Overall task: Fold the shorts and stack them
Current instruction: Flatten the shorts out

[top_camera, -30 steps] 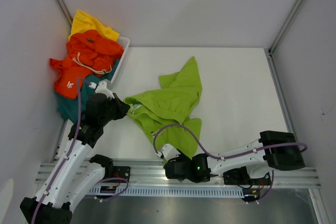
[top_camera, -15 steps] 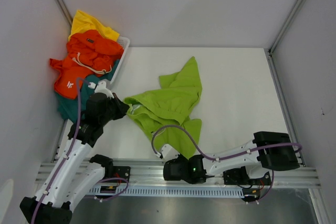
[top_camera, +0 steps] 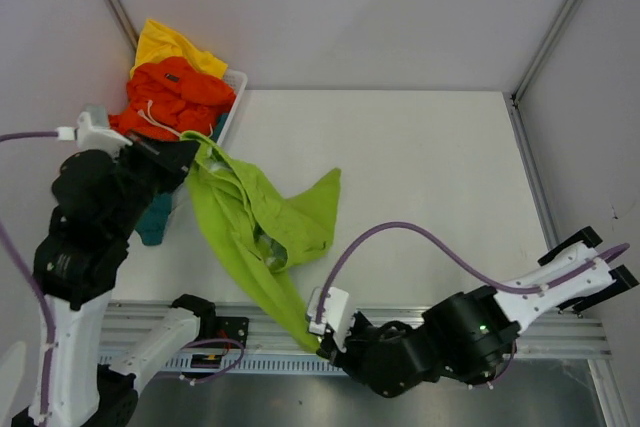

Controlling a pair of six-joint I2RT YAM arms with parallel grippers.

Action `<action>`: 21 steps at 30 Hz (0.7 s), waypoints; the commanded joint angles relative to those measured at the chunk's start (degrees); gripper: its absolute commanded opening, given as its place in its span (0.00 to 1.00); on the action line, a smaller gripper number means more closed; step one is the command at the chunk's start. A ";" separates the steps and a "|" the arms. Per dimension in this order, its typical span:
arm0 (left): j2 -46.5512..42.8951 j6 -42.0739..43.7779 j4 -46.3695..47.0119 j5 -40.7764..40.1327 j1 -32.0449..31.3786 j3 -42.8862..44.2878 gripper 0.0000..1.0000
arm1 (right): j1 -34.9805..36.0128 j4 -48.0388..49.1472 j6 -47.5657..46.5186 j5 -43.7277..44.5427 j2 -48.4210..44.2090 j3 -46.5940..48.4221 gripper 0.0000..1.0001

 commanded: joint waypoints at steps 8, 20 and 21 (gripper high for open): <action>0.50 -11.95 1.90 -2.53 0.34 4.64 0.00 | -19.17 -13.34 -2.11 -2.24 -5.71 7.52 0.00; 37.59 -37.49 26.93 15.48 4.29 19.79 0.00 | -85.34 -1.64 -19.43 -23.14 14.63 33.45 0.00; 42.92 -40.07 28.10 19.16 5.52 22.44 0.00 | -87.83 -6.52 -19.00 -25.18 19.29 42.31 0.00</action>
